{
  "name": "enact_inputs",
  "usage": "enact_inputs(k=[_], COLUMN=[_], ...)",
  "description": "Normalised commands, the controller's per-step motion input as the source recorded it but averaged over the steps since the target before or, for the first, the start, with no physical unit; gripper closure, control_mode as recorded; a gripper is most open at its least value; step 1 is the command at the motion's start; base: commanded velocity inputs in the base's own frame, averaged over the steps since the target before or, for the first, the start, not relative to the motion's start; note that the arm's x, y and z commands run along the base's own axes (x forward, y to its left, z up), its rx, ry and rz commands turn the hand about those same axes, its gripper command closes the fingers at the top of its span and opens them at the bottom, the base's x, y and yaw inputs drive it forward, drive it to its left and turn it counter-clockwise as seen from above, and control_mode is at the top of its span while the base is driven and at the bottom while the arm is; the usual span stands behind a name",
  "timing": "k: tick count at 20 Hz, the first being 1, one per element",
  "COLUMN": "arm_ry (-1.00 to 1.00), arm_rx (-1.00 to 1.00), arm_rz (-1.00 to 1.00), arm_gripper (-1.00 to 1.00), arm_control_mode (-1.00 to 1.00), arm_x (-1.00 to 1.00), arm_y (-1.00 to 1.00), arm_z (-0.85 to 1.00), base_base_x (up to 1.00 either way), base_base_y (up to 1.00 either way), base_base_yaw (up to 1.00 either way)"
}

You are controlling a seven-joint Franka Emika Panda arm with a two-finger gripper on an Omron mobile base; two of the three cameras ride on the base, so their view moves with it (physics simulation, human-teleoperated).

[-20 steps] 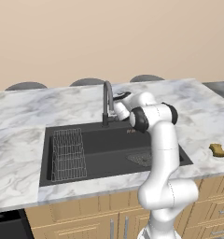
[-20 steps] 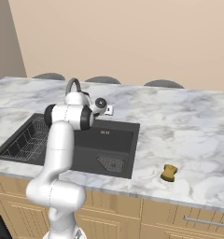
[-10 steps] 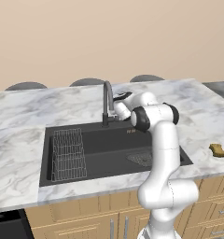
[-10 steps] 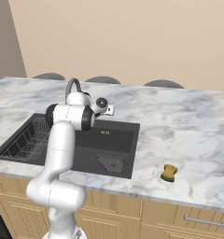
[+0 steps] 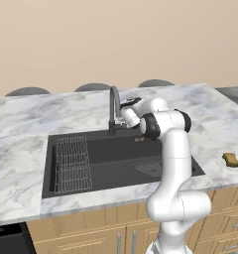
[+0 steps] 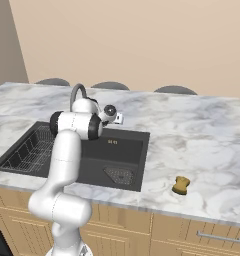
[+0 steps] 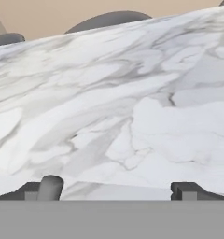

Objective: Soak the sponge with water for a few seconds and then drop it inside the sink.

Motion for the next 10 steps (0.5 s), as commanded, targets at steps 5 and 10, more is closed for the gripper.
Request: enact_inputs(k=[5,10], arm_ry=[0.0,0.0], arm_rx=[0.0,0.0], arm_rz=[0.0,0.0], arm_gripper=[-1.0,-1.0], arm_control_mode=[-1.0,-1.0], arm_x=[0.0,0.0], arm_y=[-1.0,-1.0], arm_z=[-0.5,-0.58], base_base_x=[0.0,0.0], base_base_y=[0.0,0.0], base_base_yaw=[0.0,0.0])
